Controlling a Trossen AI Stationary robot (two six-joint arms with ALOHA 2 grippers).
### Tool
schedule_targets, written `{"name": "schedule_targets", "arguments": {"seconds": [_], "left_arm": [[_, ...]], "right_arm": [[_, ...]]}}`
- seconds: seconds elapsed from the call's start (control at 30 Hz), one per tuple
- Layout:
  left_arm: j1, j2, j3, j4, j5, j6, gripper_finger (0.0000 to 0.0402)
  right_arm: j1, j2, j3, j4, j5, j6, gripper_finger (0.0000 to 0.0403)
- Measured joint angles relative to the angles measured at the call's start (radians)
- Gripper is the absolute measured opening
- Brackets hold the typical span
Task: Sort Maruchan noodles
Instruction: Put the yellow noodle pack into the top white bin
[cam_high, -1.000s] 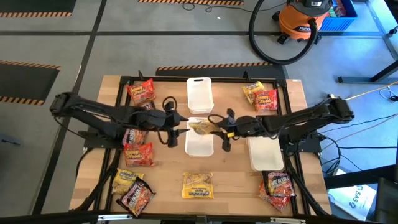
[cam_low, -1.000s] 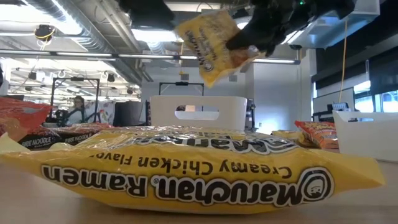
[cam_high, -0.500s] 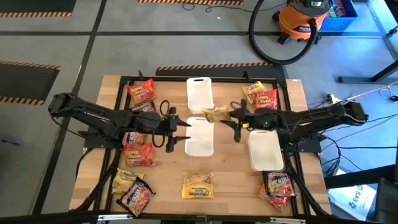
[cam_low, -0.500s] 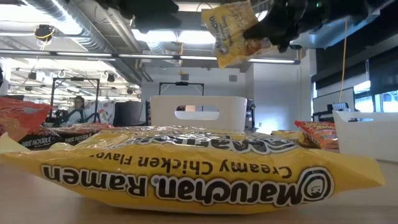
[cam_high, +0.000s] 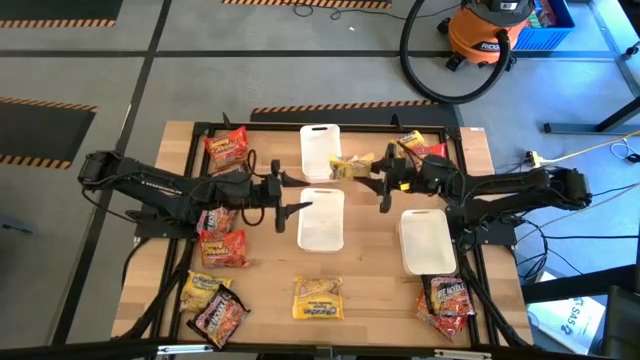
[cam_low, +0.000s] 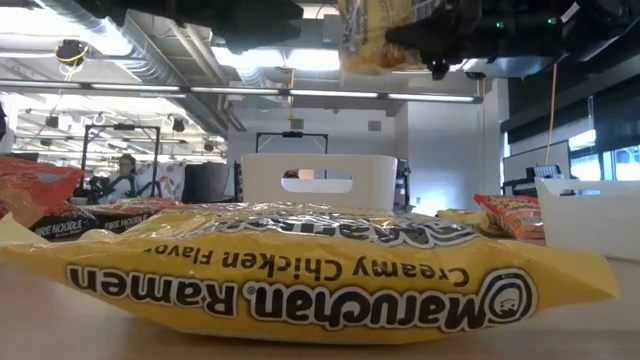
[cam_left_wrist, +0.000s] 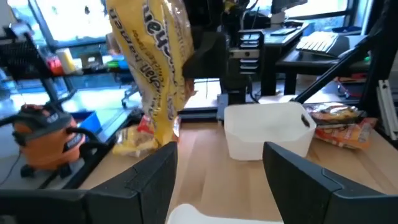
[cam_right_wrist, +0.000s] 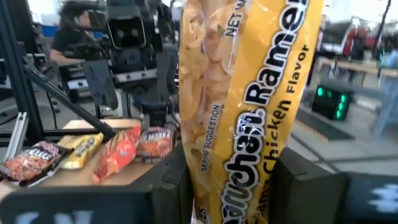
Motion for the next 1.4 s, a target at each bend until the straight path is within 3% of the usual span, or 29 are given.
{"name": "schedule_targets", "arguments": {"seconds": [0.13,0.3,0.47,0.83,1.1,1.4], "left_arm": [[0.017,0.0,0.0,-0.002,-0.026,-0.001,0.0246],[0.049,0.0,0.0,-0.003,-0.027,-0.018,0.0296],[0.057,0.0,0.0,0.024,-0.085,-0.101,0.0327],[0.058,0.097,0.0,0.123,0.001,-0.071,0.0328],[0.095,0.187,0.0,0.325,0.009,-0.069,0.0327],[0.149,0.304,0.091,0.356,0.165,-0.08,0.0322]], "right_arm": [[-0.021,0.0,0.0,0.029,-0.04,-0.031,0.0114],[-0.018,0.0,0.0,0.024,-0.093,-0.045,0.0115],[-0.017,0.033,0.0,0.004,-0.142,-0.03,0.0115],[-0.017,0.196,0.002,0.214,-0.132,0.057,0.0115],[-0.017,0.229,0.002,0.262,-0.142,0.058,0.0115],[0.026,0.23,0.003,0.279,-0.158,0.04,0.0115]]}}
